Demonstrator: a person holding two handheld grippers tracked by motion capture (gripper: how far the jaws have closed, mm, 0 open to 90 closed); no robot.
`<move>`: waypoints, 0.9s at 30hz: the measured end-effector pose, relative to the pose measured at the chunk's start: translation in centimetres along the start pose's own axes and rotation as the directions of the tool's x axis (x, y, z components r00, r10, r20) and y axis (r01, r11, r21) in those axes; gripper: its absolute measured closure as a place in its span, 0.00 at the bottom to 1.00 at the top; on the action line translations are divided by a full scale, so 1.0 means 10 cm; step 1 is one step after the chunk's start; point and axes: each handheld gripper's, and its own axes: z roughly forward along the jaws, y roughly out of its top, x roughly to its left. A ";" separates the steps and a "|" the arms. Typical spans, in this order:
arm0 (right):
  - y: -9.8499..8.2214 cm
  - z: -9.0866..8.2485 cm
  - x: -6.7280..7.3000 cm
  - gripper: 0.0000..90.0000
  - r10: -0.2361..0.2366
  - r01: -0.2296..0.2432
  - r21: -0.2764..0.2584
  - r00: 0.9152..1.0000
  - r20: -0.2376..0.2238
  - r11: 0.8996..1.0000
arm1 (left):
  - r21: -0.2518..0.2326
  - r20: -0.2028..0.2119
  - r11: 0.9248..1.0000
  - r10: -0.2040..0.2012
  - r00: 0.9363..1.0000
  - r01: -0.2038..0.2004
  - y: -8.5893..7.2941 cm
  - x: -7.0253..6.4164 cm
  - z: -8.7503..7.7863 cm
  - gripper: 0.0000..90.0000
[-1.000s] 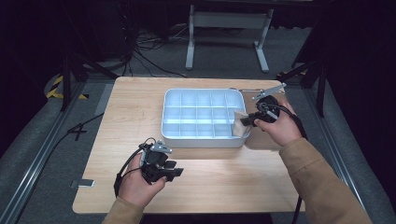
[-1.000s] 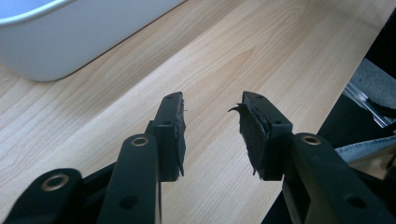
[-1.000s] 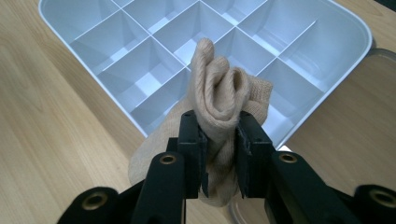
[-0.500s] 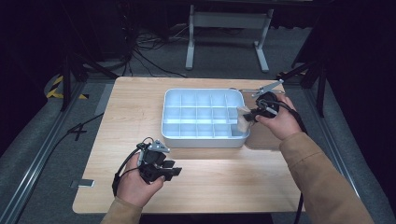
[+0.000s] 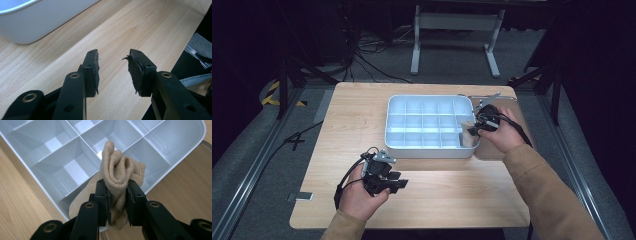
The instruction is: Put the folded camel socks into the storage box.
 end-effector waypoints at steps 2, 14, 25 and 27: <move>0.00 0.04 0.01 0.82 -0.009 0.009 0.011 1.000 0.005 1.000 | 0.002 0.000 1.000 -0.003 1.000 0.003 0.00 -0.01 0.00 0.67; -0.02 0.29 0.08 0.82 0.015 -0.014 0.097 1.000 -0.014 0.995 | -0.002 -0.002 1.000 -0.004 1.000 0.004 0.00 0.00 -0.01 0.67; -0.03 0.46 0.12 0.82 0.018 -0.016 0.168 1.000 -0.011 0.986 | -0.004 -0.007 1.000 -0.007 1.000 0.007 -0.02 0.01 -0.01 0.67; -0.03 0.49 0.12 0.82 0.022 -0.020 0.182 1.000 -0.012 0.983 | 0.001 -0.006 1.000 -0.010 1.000 0.010 -0.02 0.01 -0.01 0.67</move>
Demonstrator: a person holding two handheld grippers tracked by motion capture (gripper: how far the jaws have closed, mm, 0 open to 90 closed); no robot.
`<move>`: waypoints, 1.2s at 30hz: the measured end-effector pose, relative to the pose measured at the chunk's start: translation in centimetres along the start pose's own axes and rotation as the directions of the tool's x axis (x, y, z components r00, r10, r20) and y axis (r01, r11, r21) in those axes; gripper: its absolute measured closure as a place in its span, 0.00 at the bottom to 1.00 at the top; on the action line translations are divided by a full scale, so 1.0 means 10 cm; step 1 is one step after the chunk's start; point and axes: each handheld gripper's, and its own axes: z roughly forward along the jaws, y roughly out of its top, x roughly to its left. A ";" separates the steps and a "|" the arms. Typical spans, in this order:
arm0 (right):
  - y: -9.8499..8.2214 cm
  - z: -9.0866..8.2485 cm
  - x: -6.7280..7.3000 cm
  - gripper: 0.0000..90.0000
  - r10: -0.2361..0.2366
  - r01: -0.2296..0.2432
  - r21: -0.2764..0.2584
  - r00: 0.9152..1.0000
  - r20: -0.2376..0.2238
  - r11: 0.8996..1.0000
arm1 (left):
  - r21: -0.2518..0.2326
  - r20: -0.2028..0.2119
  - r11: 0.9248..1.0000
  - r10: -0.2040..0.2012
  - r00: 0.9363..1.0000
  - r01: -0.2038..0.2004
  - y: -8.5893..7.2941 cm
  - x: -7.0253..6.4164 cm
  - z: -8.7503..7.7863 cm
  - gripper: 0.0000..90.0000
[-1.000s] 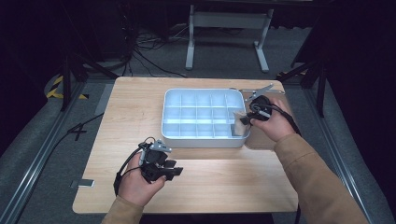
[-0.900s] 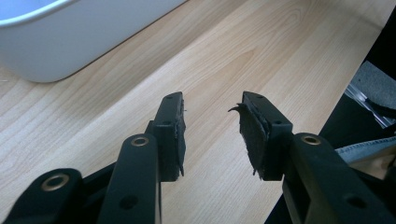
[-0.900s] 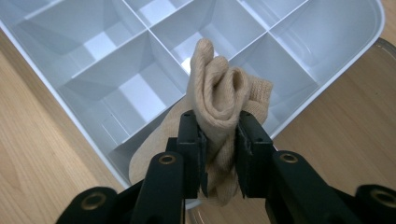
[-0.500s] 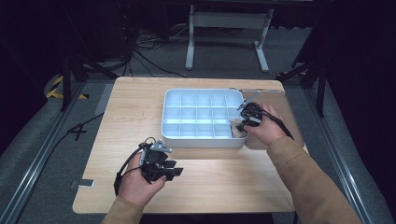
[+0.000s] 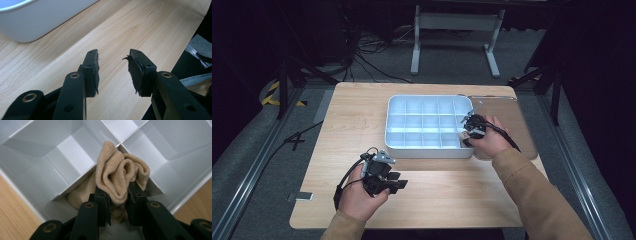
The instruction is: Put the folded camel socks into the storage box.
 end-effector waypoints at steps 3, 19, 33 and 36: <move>0.02 0.06 0.01 0.82 -0.010 0.010 0.021 1.000 0.004 1.000 | -0.001 0.001 1.000 -0.001 1.000 0.001 -0.01 0.00 0.00 0.67; 0.06 0.15 0.01 0.80 -0.006 0.006 0.072 1.000 0.008 0.997 | 0.003 0.007 1.000 0.001 1.000 -0.001 0.00 0.02 0.01 0.67; -0.03 -0.14 0.05 0.66 -0.006 0.006 -0.012 1.000 -0.011 1.000 | 0.008 0.016 1.000 0.002 1.000 -0.002 0.02 0.01 0.04 0.67; -0.06 -0.25 0.05 0.65 -0.005 0.005 -0.052 1.000 -0.013 0.999 | 0.007 0.017 1.000 0.003 1.000 -0.003 0.02 0.01 0.04 0.67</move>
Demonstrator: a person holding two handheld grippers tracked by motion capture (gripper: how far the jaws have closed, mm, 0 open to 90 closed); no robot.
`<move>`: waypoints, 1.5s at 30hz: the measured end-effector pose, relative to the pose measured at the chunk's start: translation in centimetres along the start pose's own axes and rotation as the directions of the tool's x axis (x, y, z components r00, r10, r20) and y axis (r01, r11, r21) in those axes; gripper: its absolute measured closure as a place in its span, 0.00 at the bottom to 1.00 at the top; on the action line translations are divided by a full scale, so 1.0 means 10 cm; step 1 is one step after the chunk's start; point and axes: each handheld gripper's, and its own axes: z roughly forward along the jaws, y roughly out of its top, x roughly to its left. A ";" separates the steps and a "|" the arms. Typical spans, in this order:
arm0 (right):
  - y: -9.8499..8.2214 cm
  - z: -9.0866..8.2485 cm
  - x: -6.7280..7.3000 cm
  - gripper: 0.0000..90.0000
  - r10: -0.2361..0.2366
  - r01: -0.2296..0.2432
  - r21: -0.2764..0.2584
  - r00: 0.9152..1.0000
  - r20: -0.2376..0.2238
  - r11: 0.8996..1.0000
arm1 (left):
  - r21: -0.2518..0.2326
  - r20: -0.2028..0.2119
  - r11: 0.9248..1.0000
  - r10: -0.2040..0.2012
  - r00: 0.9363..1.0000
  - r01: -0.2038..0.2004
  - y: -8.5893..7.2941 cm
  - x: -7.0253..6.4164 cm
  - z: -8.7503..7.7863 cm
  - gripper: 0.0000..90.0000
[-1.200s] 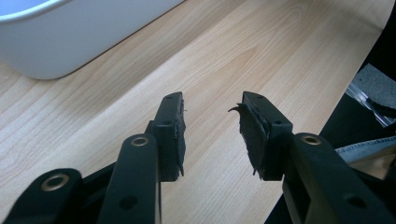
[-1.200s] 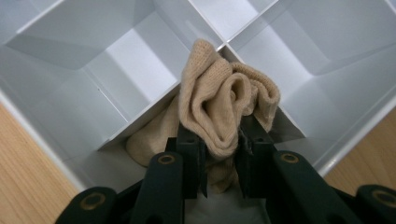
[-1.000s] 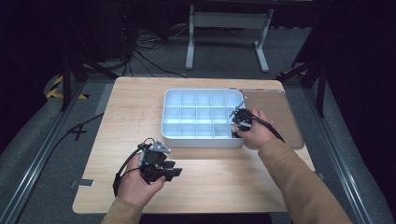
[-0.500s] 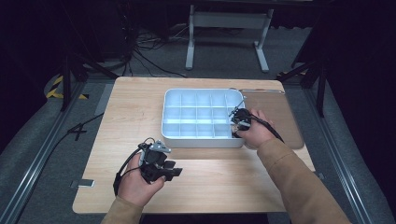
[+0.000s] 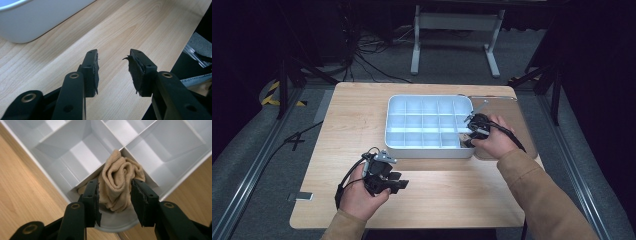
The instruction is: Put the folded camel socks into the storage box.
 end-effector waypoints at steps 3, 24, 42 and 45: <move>-0.03 -0.09 -0.01 0.65 0.009 -0.009 -0.038 1.000 -0.003 0.999 | 0.002 -0.001 1.000 0.001 1.000 -0.001 0.00 0.00 0.00 0.67; -0.41 -0.64 0.20 0.61 -0.033 -0.003 -0.302 0.993 -0.111 0.953 | -0.012 0.005 1.000 0.000 1.000 0.000 0.02 0.06 -0.06 0.67; -0.71 -0.65 0.77 0.58 -0.118 0.046 -0.360 0.976 -0.182 0.932 | -0.004 0.015 1.000 0.007 1.000 -0.007 0.03 0.07 -0.08 0.67; -0.77 -0.60 0.82 0.58 -0.115 0.036 -0.374 0.975 -0.192 0.927 | -0.003 0.013 1.000 0.005 1.000 -0.005 0.03 0.07 -0.08 0.67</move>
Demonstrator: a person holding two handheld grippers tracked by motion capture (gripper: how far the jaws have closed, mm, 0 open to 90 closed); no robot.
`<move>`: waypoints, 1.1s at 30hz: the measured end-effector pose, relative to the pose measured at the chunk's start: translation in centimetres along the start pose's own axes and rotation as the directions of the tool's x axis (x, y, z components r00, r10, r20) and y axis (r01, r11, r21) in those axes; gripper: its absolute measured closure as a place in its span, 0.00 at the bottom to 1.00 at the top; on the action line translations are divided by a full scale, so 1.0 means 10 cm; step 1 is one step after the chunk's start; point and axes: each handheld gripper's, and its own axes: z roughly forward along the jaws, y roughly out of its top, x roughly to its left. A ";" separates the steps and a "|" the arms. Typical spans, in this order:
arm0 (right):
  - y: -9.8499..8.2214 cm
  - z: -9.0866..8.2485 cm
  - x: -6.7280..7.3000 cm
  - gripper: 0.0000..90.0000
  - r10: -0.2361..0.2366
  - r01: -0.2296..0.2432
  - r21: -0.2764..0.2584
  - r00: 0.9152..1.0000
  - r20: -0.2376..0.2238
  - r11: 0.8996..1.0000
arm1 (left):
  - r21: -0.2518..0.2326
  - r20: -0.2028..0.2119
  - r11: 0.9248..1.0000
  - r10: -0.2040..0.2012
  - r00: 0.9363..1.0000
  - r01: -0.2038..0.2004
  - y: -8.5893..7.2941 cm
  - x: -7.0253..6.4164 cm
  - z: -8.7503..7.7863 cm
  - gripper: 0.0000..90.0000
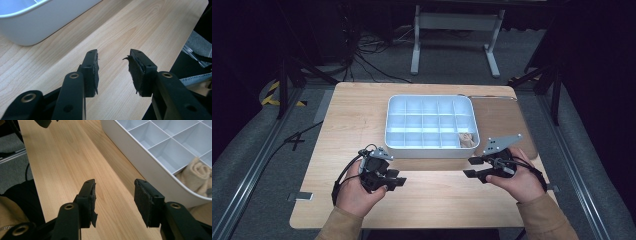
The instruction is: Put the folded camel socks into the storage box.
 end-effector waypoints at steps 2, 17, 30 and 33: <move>-0.04 0.03 0.03 0.58 0.007 -0.007 -0.012 1.000 -0.007 1.000 | -0.001 0.000 1.000 0.001 1.000 -0.001 0.00 0.00 0.00 0.67; -0.26 0.31 0.09 0.51 -0.005 0.007 0.039 0.999 -0.032 0.999 | 0.014 0.001 1.000 0.001 1.000 -0.001 -0.01 0.02 0.02 0.66; -0.46 0.62 0.17 0.48 -0.013 0.019 0.119 0.999 -0.053 0.993 | 0.018 0.003 1.000 0.008 1.000 -0.008 -0.01 0.04 0.02 0.66; -0.51 0.67 0.20 0.47 -0.031 0.037 0.109 0.998 -0.057 0.993 | 0.013 0.005 1.000 0.005 1.000 -0.005 -0.02 0.05 0.03 0.65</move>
